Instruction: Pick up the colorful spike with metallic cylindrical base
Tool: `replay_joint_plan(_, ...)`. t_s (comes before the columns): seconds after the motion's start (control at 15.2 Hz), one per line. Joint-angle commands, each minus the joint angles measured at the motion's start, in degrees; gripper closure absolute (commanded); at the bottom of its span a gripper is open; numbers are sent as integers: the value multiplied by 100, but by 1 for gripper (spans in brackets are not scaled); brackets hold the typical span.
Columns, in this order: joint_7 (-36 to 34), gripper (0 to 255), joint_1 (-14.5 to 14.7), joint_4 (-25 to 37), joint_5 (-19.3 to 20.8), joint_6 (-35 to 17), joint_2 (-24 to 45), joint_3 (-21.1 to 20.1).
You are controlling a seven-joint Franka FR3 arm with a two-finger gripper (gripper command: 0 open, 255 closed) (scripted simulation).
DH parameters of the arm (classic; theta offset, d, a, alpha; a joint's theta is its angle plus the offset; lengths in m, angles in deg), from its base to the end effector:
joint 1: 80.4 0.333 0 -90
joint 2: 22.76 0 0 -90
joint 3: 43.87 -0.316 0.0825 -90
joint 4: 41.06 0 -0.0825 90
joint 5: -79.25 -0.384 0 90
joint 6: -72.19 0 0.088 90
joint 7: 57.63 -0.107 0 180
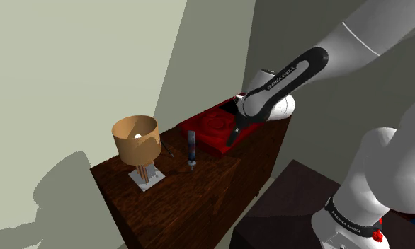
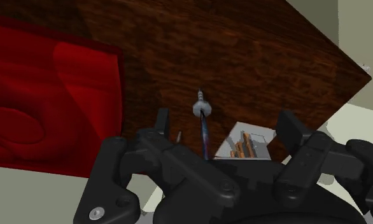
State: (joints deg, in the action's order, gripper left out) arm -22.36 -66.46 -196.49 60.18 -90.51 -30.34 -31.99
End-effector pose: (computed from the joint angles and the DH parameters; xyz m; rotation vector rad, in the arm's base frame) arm 0.4245 0.0001 0.2919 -2.9786 -0.5176 -0.4352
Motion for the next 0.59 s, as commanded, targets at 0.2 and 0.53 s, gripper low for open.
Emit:
replay_joint_plan(0.2, 3165, 0, 610, 867, -3384, -654, 1440, 34)
replay_joint_plan(0.53, 5851, 0, -191, 2092, -5831, -791, 2727, -977)
